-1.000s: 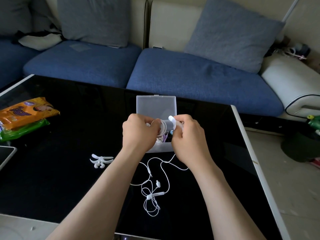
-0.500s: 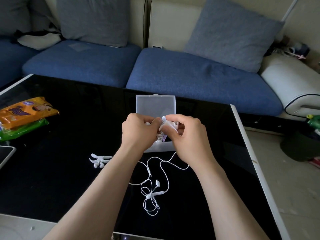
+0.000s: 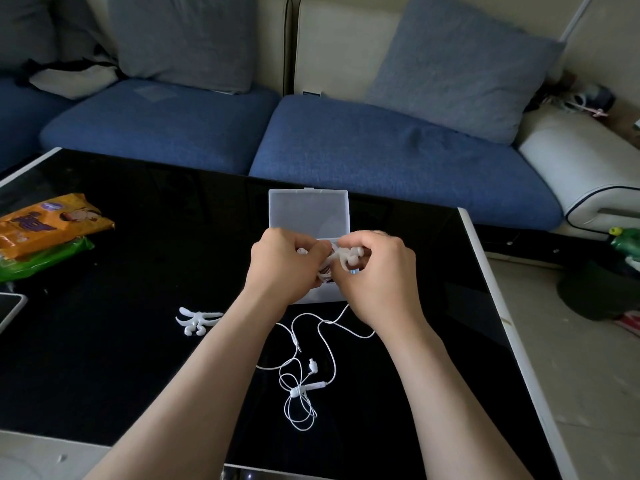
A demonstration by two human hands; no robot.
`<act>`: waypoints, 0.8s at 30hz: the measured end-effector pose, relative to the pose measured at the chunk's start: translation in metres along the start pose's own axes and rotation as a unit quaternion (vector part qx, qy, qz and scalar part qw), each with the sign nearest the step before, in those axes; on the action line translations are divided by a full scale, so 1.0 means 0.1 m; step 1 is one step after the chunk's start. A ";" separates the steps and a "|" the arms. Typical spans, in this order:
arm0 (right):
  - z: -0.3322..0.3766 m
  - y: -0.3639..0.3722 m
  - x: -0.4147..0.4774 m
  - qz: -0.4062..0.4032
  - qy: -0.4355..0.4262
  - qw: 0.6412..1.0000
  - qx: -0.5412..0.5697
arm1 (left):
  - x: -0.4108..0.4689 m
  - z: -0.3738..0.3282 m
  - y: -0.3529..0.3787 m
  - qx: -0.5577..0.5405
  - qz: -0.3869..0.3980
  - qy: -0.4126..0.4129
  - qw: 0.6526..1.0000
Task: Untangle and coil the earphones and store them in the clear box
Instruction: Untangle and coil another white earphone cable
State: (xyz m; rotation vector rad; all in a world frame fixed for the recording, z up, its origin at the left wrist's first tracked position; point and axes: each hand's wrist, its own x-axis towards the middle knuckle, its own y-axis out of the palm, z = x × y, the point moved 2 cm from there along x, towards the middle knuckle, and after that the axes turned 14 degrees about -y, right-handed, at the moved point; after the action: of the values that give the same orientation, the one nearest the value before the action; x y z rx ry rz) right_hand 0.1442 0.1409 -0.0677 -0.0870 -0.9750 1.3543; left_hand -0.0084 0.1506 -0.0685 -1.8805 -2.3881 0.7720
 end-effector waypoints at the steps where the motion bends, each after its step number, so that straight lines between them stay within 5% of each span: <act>1: 0.01 0.00 0.00 0.010 0.009 1.000 0.011 | 0.01 0.00 0.00 0.002 -0.008 -0.002 1.000; 11: 0.06 -0.03 0.01 -0.009 -0.008 0.997 0.073 | 0.06 0.06 -0.06 0.003 -0.046 -0.035 0.998; 24: 0.05 0.01 -0.03 0.006 -0.057 0.997 0.044 | -0.08 -0.06 -0.04 -0.031 0.032 0.009 0.999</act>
State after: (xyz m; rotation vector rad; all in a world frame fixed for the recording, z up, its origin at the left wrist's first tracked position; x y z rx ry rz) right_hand 0.1402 0.1361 -0.0669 0.0516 -1.0108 1.4233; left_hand -0.0082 0.1449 -0.0596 -1.9882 -2.3788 0.6875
